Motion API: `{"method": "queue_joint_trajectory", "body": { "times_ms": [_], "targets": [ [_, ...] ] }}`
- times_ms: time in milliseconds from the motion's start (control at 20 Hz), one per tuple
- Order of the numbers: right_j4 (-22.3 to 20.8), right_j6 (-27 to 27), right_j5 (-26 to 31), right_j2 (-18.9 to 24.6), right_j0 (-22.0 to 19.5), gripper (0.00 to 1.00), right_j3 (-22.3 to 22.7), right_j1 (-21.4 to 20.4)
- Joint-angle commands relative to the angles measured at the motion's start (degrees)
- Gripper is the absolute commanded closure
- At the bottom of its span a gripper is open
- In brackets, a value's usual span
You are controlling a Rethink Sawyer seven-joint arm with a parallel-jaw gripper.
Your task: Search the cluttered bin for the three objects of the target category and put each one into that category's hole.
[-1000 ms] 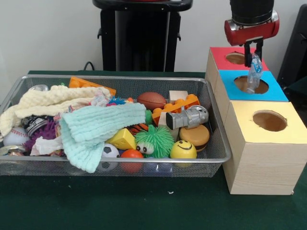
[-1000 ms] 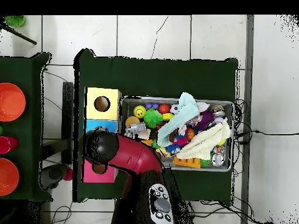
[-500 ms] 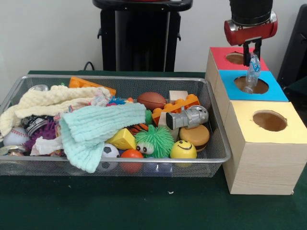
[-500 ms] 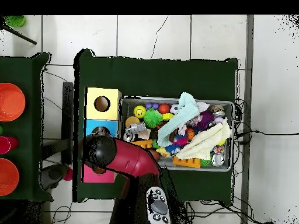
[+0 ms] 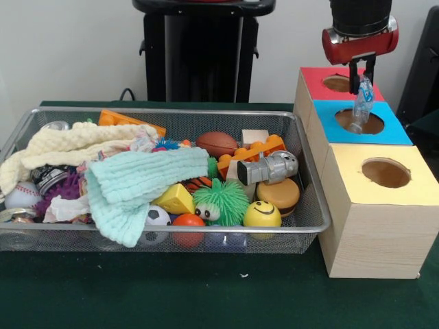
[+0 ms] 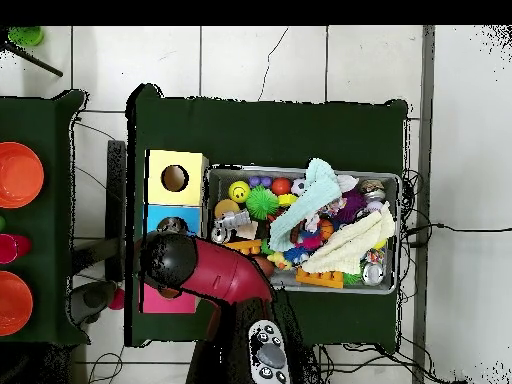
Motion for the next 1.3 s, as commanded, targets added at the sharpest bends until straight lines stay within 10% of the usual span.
{"method": "queue_joint_trajectory", "body": {
  "times_ms": [50,1000,1050,1300],
  "targets": [
    [0.22,12.63,-0.11,3.34,1.01,1.0,2.73,3.8],
    [-0.32,11.33,-2.91,4.01,0.44,1.0,2.5,4.75],
    [-0.29,11.4,-2.99,4.0,0.47,0.0,2.48,4.76],
    [-1.2,10.25,-3.93,4.07,0.48,0.0,1.6,5.12]
  ]
}}
